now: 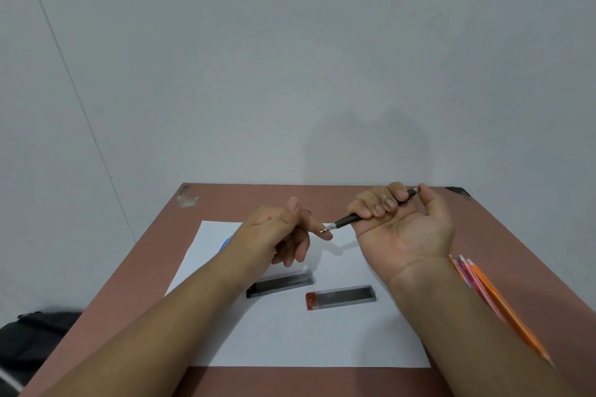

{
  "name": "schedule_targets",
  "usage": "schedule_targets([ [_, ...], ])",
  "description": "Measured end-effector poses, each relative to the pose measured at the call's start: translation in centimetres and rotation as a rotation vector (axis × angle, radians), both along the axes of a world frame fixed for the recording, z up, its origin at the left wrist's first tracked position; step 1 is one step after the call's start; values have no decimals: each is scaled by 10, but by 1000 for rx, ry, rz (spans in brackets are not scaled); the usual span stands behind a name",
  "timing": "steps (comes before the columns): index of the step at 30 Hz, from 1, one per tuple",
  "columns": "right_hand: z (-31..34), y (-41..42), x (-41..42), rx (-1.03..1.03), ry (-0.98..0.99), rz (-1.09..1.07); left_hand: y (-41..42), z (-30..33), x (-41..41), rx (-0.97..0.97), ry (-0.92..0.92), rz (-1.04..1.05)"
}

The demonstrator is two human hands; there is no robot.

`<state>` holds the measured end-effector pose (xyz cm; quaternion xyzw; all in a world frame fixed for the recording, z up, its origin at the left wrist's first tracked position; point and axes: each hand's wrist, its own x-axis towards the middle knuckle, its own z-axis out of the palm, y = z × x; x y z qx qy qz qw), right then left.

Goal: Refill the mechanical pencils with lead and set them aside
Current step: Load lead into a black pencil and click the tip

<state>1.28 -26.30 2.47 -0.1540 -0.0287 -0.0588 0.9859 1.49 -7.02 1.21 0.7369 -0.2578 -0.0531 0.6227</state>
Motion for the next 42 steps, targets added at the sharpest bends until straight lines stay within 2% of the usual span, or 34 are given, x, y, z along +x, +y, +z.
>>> schedule_targets([
  [42, 5, 3, -4, -40, -7, 7, 1, 3, -2, -41, 8, 7],
])
